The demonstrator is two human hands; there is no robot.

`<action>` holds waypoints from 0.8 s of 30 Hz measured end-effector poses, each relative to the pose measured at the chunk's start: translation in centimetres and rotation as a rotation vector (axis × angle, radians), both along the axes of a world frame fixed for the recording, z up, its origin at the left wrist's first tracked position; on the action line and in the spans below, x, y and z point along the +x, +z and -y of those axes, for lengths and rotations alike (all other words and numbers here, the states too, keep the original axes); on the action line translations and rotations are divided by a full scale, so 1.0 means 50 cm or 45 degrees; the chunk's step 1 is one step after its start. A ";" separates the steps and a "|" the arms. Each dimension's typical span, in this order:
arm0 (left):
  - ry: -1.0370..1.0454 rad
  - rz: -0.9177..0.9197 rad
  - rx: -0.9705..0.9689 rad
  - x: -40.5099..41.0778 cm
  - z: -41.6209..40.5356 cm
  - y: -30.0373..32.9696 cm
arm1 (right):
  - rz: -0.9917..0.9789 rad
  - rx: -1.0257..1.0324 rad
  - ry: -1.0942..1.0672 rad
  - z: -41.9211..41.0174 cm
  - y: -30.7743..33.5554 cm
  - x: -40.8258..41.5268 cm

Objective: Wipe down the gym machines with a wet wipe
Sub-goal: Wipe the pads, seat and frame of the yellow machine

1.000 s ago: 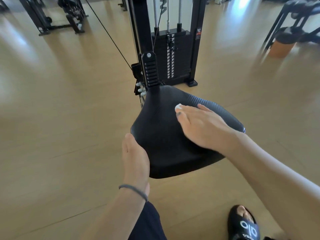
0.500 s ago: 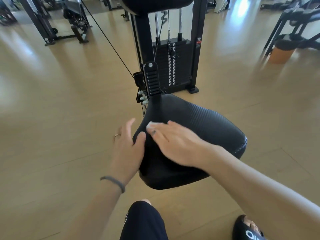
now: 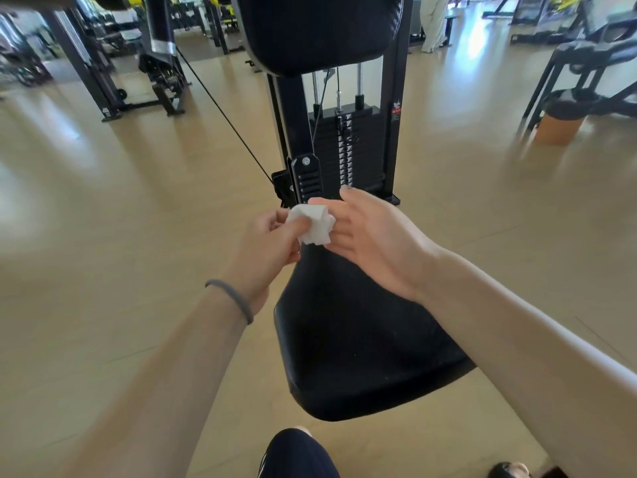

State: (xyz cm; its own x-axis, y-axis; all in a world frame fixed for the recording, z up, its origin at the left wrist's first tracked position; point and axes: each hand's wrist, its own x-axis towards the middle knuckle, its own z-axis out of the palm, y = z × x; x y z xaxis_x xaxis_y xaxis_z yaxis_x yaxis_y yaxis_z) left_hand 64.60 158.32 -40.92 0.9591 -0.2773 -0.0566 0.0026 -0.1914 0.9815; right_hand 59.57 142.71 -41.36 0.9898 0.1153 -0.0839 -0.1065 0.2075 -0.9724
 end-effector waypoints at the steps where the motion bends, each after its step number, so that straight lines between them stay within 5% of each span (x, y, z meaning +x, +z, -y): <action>1: 0.028 -0.040 -0.071 0.007 0.008 0.009 | 0.012 -0.040 -0.036 0.002 0.005 0.005; 5: 0.089 -0.317 -0.643 0.049 0.035 0.064 | 0.031 -0.008 -0.303 0.017 0.037 0.035; 8: 0.152 -0.331 -0.811 0.103 0.050 0.114 | 0.118 0.243 -0.489 0.041 0.089 0.071; 17: 0.188 -0.259 -0.891 0.178 0.075 0.269 | 0.336 0.983 -0.486 0.051 0.209 0.190; 24: 0.172 -0.364 -1.027 0.167 0.069 0.289 | 0.399 1.041 -0.430 0.050 0.163 0.197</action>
